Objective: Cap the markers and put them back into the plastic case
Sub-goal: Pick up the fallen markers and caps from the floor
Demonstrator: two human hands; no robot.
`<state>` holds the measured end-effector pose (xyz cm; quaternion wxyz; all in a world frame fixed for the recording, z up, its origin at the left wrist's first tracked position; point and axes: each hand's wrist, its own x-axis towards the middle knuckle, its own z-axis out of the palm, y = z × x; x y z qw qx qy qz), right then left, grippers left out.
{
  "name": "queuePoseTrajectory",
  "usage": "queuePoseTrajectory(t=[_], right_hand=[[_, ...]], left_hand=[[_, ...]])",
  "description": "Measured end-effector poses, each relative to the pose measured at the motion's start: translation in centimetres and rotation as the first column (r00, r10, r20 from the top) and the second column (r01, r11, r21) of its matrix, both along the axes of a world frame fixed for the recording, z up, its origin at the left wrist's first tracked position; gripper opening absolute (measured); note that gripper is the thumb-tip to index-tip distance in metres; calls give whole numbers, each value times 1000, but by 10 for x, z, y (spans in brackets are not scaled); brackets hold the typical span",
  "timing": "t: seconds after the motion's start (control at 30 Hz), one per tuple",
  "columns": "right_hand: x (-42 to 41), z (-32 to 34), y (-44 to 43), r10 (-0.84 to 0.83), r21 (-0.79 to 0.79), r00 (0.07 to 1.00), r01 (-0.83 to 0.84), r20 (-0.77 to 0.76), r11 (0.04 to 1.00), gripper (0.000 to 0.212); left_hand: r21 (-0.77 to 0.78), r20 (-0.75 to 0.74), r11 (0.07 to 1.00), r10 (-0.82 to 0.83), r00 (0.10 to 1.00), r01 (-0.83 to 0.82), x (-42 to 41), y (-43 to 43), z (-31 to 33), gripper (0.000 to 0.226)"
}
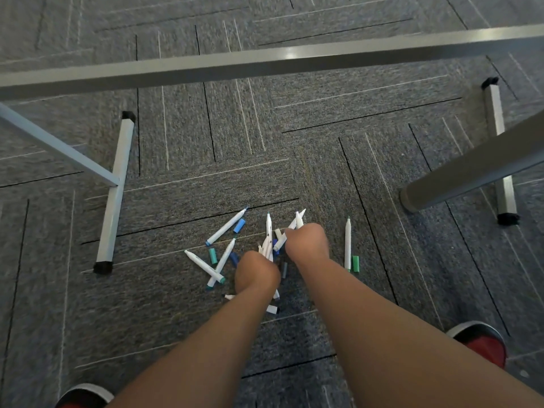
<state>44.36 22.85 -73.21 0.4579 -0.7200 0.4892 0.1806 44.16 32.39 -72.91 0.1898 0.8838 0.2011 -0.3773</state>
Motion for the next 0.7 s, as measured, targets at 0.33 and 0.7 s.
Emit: queuePoseTrajectory(t=[0.33,0.7], right_hand=[[24,-4,-3,41,-47,993,-47,-110,998,17],[23,-3,-19,13,-12,998,-14,-64,1000,22]], left_hand=[[-50,181,993,-97,979,107,36,5,6,24],[55,107,953,-304,947,299,63,-22,-1,15]])
